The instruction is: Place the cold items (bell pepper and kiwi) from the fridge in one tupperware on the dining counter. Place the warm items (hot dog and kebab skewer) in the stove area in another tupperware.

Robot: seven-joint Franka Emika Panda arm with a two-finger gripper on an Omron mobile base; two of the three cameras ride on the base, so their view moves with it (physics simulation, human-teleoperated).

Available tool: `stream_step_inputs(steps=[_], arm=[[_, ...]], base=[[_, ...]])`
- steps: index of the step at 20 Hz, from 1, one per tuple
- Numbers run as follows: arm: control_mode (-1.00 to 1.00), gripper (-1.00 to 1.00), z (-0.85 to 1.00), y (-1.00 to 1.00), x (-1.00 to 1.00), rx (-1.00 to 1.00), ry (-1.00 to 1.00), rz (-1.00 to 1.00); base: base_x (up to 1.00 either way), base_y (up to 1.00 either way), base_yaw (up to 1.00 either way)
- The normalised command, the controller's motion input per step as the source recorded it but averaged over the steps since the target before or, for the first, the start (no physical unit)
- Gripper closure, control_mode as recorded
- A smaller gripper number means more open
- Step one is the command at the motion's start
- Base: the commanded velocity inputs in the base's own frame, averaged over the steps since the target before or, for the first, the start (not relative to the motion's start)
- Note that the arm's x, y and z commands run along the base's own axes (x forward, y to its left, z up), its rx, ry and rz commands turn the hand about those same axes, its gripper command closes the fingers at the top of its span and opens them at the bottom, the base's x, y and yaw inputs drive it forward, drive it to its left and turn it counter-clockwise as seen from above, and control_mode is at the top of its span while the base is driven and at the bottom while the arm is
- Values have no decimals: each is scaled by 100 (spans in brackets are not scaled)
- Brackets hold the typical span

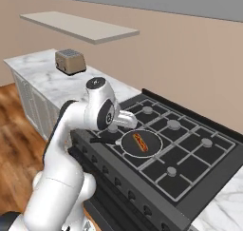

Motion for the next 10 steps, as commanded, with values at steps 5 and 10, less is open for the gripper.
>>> stream_step_inputs(steps=[5,10], arm=[[-100,-100,-54,-49,35,-9,45,28],[-100,-100,-88,-21,40,12,-20,18]], base=[[0,0,0],[0,0,0]])
